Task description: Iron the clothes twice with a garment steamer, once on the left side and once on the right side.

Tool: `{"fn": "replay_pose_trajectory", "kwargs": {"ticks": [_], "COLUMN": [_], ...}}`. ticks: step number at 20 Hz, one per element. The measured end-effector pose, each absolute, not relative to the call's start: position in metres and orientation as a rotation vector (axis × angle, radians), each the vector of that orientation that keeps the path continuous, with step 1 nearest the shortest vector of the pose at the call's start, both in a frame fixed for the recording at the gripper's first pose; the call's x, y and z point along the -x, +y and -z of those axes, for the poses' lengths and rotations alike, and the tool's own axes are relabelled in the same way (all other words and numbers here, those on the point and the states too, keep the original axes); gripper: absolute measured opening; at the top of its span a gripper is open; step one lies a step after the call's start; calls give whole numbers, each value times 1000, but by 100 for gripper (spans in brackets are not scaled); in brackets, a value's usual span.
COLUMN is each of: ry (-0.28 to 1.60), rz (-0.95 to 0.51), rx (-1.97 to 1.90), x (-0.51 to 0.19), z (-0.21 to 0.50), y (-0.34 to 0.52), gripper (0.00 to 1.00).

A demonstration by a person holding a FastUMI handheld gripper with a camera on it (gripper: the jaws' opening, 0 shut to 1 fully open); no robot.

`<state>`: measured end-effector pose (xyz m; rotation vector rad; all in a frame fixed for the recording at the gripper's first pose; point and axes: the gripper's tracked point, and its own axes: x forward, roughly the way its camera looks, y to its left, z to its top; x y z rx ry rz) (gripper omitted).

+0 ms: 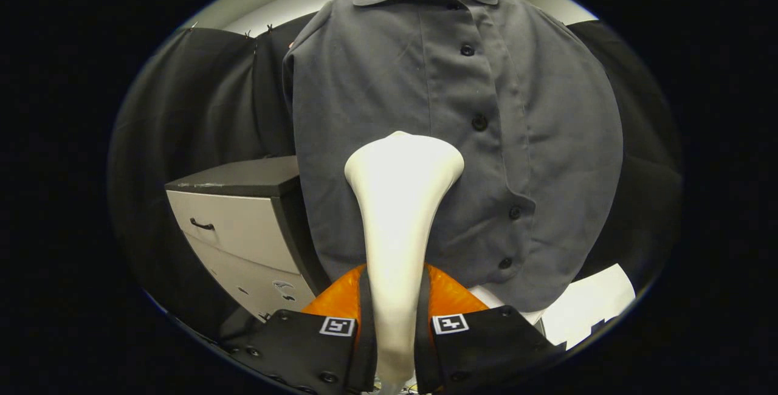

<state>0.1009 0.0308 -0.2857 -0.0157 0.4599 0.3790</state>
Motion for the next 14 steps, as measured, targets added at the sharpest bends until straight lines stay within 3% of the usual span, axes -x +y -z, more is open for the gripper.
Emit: {"fn": "replay_pose_trajectory", "kwargs": {"ticks": [14], "ry": [663], "rz": [-359], "rx": [18], "x": [-58], "z": [382], "y": [13], "gripper": [33]}}
